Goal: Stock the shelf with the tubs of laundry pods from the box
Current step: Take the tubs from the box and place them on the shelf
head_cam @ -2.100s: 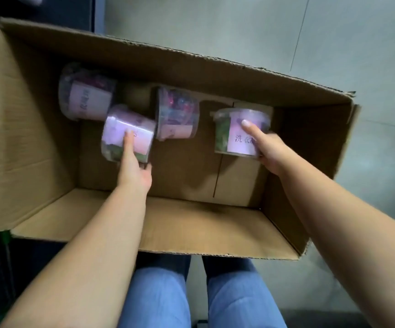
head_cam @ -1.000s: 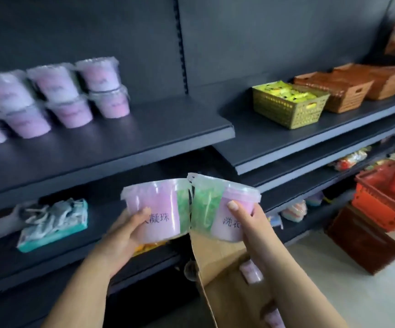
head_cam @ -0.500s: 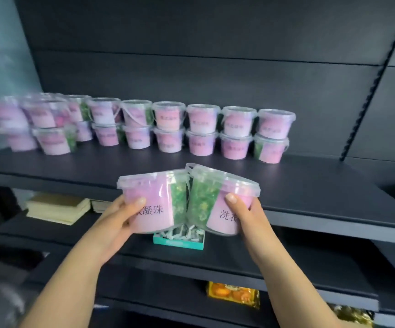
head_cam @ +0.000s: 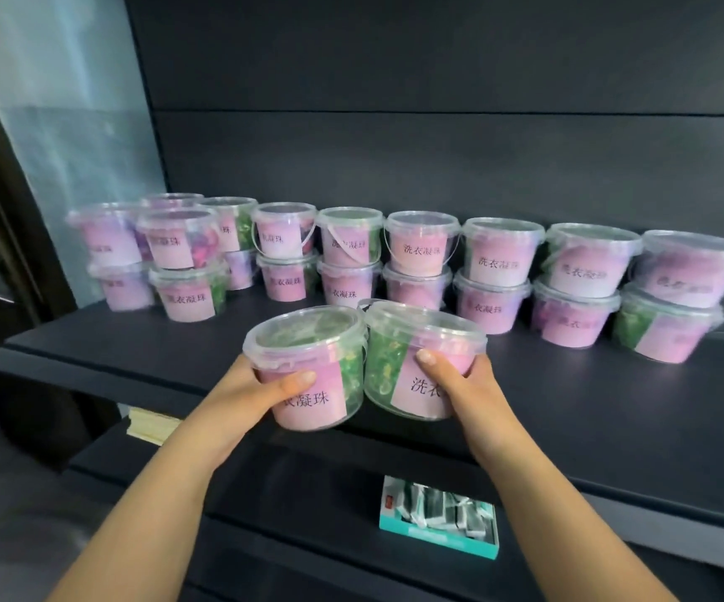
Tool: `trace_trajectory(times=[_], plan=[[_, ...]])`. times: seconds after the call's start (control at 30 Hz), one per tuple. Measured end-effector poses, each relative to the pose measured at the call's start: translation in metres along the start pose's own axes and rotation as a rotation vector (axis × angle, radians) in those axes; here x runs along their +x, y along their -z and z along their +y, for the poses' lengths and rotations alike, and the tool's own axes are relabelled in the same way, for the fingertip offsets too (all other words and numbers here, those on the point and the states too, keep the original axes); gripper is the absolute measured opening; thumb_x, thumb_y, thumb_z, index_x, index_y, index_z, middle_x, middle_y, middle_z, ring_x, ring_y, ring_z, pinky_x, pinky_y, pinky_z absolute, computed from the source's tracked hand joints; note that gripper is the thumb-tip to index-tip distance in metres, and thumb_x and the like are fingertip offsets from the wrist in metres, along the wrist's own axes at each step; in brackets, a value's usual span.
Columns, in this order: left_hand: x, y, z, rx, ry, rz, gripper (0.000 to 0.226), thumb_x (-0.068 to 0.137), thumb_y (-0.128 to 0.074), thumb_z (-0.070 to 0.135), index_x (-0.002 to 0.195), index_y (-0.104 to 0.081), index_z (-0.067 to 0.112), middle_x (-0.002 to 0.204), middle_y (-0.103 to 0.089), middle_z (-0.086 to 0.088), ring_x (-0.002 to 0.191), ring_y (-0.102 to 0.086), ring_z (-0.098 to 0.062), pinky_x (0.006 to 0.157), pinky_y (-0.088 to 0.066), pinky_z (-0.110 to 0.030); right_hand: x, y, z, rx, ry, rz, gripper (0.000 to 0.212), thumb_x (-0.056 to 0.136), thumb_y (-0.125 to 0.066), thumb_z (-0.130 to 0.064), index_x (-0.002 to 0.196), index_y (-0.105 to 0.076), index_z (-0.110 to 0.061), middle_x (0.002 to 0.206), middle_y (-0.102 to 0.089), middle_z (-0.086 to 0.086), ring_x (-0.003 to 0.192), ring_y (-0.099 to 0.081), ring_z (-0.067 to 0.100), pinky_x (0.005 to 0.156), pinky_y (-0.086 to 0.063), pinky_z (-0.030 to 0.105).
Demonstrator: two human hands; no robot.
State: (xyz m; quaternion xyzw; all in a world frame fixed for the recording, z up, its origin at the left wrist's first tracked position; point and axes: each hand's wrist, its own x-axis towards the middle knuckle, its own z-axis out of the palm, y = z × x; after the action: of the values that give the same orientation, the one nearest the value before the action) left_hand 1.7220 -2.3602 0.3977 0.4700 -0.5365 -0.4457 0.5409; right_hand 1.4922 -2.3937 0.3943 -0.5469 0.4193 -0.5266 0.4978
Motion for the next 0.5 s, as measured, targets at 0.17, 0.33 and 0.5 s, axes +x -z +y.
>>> trace_trajectory(times=[0.17, 0.33, 0.5], plan=[[0.044, 0.002, -0.012, 0.024, 0.015, 0.002, 0.100, 0.023, -0.085, 0.061, 0.115, -0.055, 0.031, 0.111, -0.068, 0.010, 0.106, -0.062, -0.005, 0.089, -0.047, -0.026, 0.046, 0.000, 0.009, 0.009, -0.033, 0.026, 0.123, 0.027, -0.080, -0.070, 0.131, -0.041, -0.017, 0.121, -0.061, 0.003, 0.106, -0.062, 0.016, 0.095, -0.050, 0.040], [0.086, 0.001, -0.020, 0.021, 0.031, 0.018, 0.097, 0.022, -0.085, 0.061, 0.110, -0.055, 0.036, 0.108, -0.069, 0.013, 0.101, -0.063, 0.000, 0.082, -0.051, -0.018, 0.087, -0.014, 0.013, 0.014, -0.108, 0.130, 0.097, 0.060, -0.083, -0.040, 0.137, -0.030, -0.014, 0.125, -0.053, 0.002, 0.112, -0.055, 0.019, 0.098, -0.045, 0.036], [0.109, 0.025, -0.027, 0.095, 0.039, -0.042, 0.097, 0.020, -0.085, 0.060, 0.109, -0.052, 0.040, 0.105, -0.067, 0.021, 0.099, -0.060, 0.008, 0.082, -0.048, -0.017, 0.104, -0.022, 0.017, -0.070, -0.120, 0.164, 0.089, 0.063, -0.080, -0.036, 0.134, -0.032, -0.011, 0.123, -0.053, 0.004, 0.110, -0.055, 0.020, 0.093, -0.046, 0.034]])
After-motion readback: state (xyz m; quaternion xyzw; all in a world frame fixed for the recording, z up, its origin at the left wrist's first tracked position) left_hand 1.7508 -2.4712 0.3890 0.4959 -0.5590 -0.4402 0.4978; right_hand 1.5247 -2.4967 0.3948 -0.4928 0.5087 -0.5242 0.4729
